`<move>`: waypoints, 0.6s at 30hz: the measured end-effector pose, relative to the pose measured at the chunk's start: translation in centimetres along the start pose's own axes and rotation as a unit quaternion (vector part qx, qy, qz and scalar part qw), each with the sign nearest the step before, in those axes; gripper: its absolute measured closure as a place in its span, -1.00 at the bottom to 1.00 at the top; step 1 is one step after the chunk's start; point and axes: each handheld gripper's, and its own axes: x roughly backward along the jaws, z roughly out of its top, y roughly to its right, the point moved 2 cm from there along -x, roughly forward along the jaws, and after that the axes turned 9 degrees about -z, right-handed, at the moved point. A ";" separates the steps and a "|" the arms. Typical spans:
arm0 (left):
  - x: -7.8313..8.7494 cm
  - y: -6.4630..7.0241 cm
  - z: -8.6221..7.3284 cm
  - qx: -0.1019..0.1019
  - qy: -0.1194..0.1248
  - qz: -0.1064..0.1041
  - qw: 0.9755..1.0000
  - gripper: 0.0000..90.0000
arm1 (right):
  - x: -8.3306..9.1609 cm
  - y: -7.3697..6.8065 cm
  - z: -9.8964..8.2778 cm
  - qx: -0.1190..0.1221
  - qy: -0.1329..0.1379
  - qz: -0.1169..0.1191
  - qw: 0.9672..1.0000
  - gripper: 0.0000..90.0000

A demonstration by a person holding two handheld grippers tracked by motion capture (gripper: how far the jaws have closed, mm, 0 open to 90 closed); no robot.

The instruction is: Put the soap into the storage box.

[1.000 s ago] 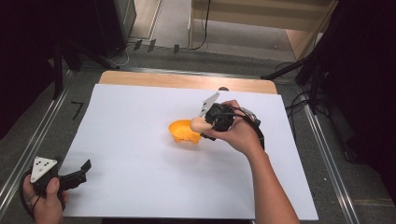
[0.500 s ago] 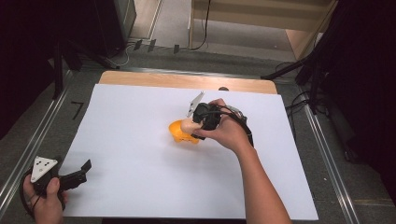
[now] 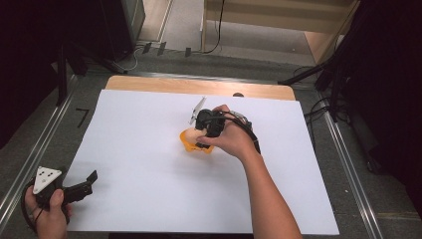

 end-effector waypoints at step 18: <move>-0.1 0.0 0.0 0.001 -0.002 0.000 1.000 -1.00 | -0.5 0.4 -0.3 -0.016 -0.026 -0.004 1.000 -0.27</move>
